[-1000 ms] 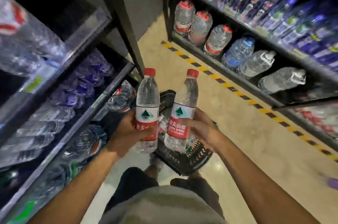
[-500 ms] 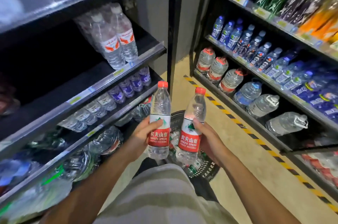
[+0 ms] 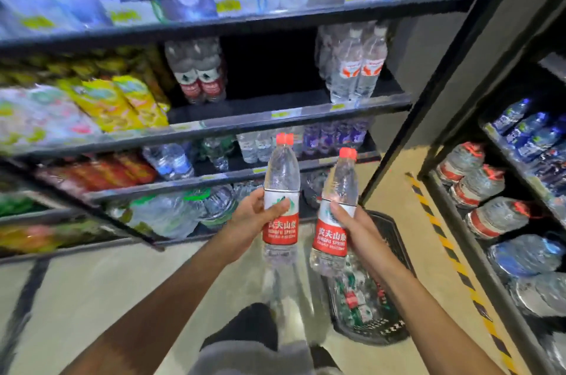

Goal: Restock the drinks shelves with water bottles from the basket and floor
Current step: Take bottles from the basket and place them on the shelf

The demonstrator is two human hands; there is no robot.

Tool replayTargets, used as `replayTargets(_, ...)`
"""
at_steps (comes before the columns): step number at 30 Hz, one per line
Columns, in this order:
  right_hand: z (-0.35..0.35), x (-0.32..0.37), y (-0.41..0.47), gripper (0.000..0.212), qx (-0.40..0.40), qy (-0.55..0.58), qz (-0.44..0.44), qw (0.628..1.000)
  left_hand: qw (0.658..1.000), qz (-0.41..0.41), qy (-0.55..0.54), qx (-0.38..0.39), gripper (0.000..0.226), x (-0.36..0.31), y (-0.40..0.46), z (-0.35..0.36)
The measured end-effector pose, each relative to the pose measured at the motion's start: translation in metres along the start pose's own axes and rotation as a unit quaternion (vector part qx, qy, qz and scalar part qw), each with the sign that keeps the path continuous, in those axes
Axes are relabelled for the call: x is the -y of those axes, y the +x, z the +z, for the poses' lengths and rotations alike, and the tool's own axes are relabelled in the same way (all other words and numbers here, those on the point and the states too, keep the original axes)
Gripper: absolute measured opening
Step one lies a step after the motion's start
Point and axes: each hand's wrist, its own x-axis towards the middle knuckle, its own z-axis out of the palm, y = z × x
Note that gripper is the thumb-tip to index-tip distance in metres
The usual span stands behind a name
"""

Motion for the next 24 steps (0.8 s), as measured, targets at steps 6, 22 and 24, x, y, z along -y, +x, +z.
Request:
replayTargets(6,0.090,0.022,0.020,0.056,0.048,-0.045,-0.005,0.998,0.998,0.044,-0.002,-0.045,0.042,-0.022,-0.019,-0.082)
replayTargets(22,0.257,0.051,0.105,0.050,0.095,-0.093,-0.074,0.988,0.991,0.111,0.001,-0.067,0.058,-0.079,0.011,-0.251)
replayTargets(24,0.259,0.057,0.114,0.052,0.087,-0.113,-0.084,0.986,0.991,0.119,0.002,-0.061,0.057,-0.086,0.017,-0.254)
